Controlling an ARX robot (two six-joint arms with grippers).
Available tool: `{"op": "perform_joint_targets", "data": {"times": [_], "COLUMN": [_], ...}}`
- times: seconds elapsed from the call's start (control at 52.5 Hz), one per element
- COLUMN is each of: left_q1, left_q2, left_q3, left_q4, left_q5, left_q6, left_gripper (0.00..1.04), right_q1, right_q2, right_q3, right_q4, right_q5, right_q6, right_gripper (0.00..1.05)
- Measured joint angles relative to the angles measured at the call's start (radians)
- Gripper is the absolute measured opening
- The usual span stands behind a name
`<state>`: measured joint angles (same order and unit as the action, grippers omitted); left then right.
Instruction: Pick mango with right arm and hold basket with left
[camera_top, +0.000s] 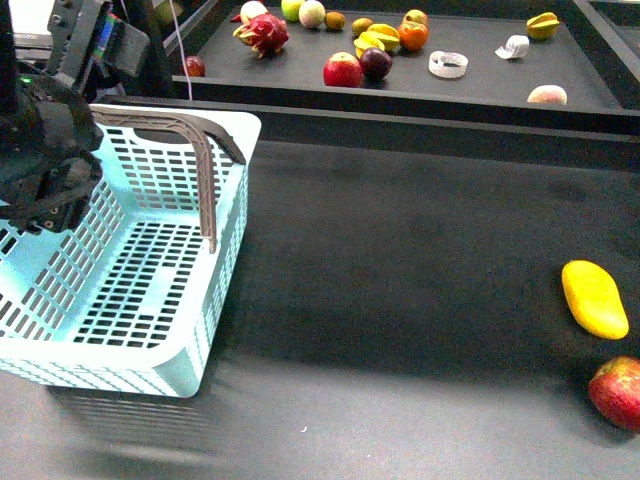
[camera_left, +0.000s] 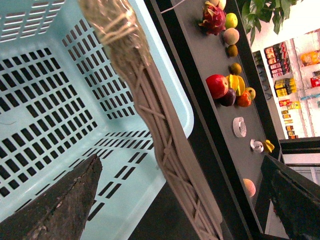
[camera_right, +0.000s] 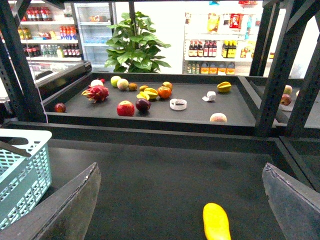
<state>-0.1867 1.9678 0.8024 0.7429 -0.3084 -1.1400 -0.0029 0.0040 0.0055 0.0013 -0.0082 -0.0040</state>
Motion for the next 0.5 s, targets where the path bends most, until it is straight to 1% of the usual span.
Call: {"op": "perform_joint_targets", "data": {"times": [0.267,0.286,0.305,0.324,0.457,0.495], "left_q1": [0.002,0.002,0.002,0.003,0.003,0.003], "left_q2": [0.167,0.174,0.178,0.181,0.187,0.190], "left_q3": [0.182,0.191,0.197,0.206,0.227,0.228], "left_q4": [-0.033,-0.029,-0.028,-0.030,-0.038,-0.039], "left_q5": [0.033,0.039,0.040,0.039,0.040,0.040], "left_q6": [-0.005,-0.003,-0.001,0.002,0.003,0.003], "left_gripper": [0.97,0.95,0.92,0.87,0.61,0.51], "right_q1": [0.000,0.000,0.000,0.000,0.000,0.000], "right_q2": [0.000,0.000,0.000,0.000,0.000,0.000], "right_q3": [0.000,0.000,0.000,0.000,0.000,0.000], "right_q4": [0.000,0.000,0.000,0.000,0.000,0.000], "right_q5": [0.000,0.000,0.000,0.000,0.000,0.000], "right_q6": [0.000,0.000,0.000,0.000,0.000,0.000], "right_gripper": [0.96,0.96,0.96,0.96,0.96,0.96]}}
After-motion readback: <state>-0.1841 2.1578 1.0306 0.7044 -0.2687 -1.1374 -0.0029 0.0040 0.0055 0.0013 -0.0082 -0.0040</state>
